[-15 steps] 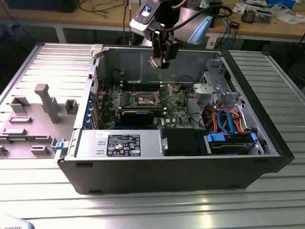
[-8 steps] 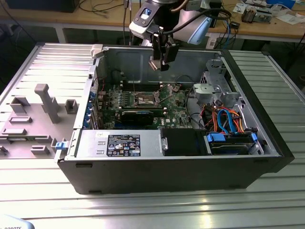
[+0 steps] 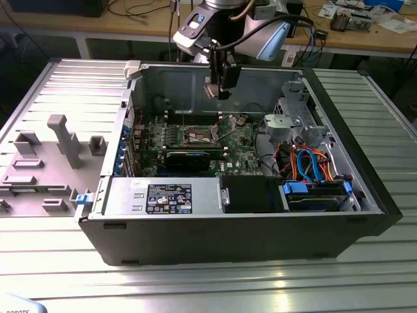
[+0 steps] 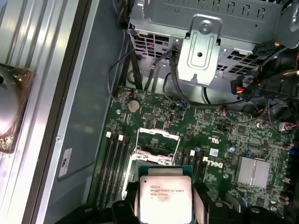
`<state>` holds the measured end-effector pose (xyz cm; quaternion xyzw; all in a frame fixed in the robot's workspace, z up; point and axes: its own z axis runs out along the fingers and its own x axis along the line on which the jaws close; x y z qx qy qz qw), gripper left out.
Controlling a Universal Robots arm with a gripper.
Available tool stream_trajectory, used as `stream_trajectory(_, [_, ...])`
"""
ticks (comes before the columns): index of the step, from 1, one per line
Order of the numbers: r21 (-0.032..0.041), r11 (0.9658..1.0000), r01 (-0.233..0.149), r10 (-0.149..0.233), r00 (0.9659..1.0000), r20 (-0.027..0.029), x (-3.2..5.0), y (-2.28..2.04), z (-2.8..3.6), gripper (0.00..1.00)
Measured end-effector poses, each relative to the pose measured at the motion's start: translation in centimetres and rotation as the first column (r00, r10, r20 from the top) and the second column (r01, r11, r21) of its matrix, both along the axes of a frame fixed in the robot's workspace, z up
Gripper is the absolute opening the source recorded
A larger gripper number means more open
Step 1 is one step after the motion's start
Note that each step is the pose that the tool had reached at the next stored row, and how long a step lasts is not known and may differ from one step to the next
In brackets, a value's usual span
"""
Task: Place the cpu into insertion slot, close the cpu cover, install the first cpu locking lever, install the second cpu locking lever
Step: 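Place the cpu into insertion slot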
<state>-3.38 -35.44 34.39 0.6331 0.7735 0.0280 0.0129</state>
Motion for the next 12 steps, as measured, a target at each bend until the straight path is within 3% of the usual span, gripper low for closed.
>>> stream_trajectory(6, [-0.0001,0.9974,0.072,-0.072,0.9974,-0.0022,0.00,0.01,-0.26,0.54])
stream_trajectory(12, [-0.0005,0.9897,0.143,-0.143,0.9897,-0.0067,0.00,0.01,-0.66,0.54])
